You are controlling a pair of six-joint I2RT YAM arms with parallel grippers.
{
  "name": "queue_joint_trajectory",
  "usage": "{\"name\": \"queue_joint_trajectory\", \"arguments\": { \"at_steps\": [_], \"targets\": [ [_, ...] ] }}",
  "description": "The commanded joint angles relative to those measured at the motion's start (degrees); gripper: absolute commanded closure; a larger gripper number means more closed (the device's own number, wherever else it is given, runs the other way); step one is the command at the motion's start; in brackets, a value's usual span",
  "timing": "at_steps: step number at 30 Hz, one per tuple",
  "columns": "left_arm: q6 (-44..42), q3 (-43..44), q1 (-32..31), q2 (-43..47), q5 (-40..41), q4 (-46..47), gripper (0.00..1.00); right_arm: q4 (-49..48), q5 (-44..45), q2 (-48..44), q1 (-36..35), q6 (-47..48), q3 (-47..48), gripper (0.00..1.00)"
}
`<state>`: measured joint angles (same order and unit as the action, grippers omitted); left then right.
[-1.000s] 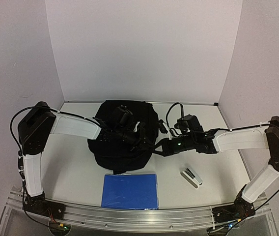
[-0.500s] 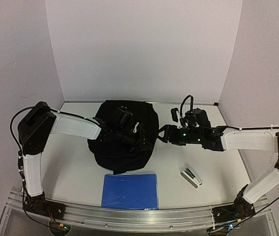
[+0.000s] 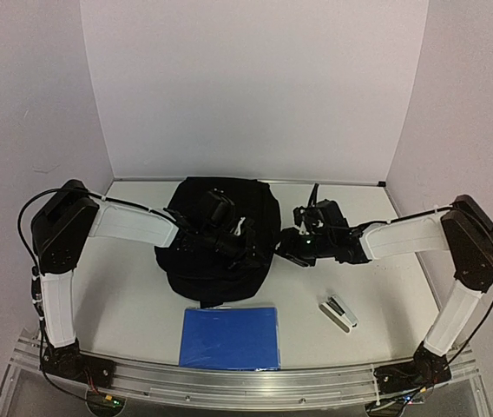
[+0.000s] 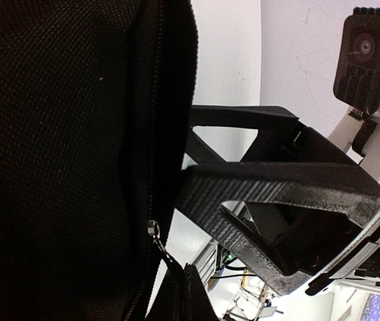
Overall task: Pack the student bag
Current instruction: Adjust the student bag at the center of the board.
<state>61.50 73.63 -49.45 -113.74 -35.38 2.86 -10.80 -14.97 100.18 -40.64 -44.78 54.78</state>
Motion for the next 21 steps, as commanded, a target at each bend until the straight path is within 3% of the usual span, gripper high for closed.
{"name": "queue_joint_trajectory", "arguments": {
  "at_steps": [1, 6, 10, 13, 21],
  "targets": [
    [-1.06, 0.42, -0.12, 2.97, 0.18, -0.38, 1.0, -4.78, -1.88, 3.69, -0.28, -2.7, 3.06, 0.54],
    [-2.45, 1.28, -0.12, 3.2, 0.2, -2.38, 1.0, -7.38, -1.15, 6.28, -0.21, -5.34, 3.81, 0.82],
    [-4.98, 1.87, -0.12, 4.17, 0.3, -5.51, 1.0, -7.48, 1.58, 6.77, -0.17, -6.45, 4.54, 0.95],
    [-7.55, 2.2, -0.1, 5.33, -0.36, -8.03, 1.0, -7.48, 3.06, 7.2, 0.31, -7.37, 5.2, 1.0],
    [-14.01, 1.13, -0.12, 10.1, -0.89, -16.73, 1.0, -7.39, 4.89, 7.54, 3.22, -7.47, 6.1, 1.0]
  ]
}}
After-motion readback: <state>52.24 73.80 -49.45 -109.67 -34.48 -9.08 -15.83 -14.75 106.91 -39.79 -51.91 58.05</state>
